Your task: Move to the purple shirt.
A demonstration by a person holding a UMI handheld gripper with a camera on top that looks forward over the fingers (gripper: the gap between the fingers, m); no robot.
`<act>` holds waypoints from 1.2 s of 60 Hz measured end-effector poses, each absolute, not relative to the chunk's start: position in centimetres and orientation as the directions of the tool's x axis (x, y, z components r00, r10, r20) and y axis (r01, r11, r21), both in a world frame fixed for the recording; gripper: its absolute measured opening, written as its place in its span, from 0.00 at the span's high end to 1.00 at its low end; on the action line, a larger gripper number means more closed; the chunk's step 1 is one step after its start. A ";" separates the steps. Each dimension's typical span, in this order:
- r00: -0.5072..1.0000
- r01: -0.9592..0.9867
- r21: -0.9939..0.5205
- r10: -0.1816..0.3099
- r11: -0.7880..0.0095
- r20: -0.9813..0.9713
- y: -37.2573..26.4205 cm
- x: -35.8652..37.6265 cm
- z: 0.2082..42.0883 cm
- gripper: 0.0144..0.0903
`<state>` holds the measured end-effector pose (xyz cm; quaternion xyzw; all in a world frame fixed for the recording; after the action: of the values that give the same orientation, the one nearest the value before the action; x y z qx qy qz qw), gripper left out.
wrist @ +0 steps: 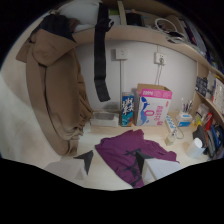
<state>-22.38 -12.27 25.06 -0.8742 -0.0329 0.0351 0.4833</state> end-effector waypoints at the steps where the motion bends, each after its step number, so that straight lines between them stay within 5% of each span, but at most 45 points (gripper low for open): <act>1: 0.995 0.025 -0.847 0.091 -0.530 -0.028 -12.3 -22.4 25.0 0.06; 18: 0.998 0.022 -0.836 0.068 -0.549 -0.019 -12.5 -20.0 22.5 0.05; 39: 0.999 0.016 -0.779 -0.017 -0.627 0.035 -9.7 -12.0 12.6 0.05; 72: 0.999 0.028 -0.686 -0.006 -0.727 0.048 -1.0 -7.5 1.6 0.05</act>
<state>-7.51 -1.04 1.63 -0.9290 -0.0059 -0.0233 0.3693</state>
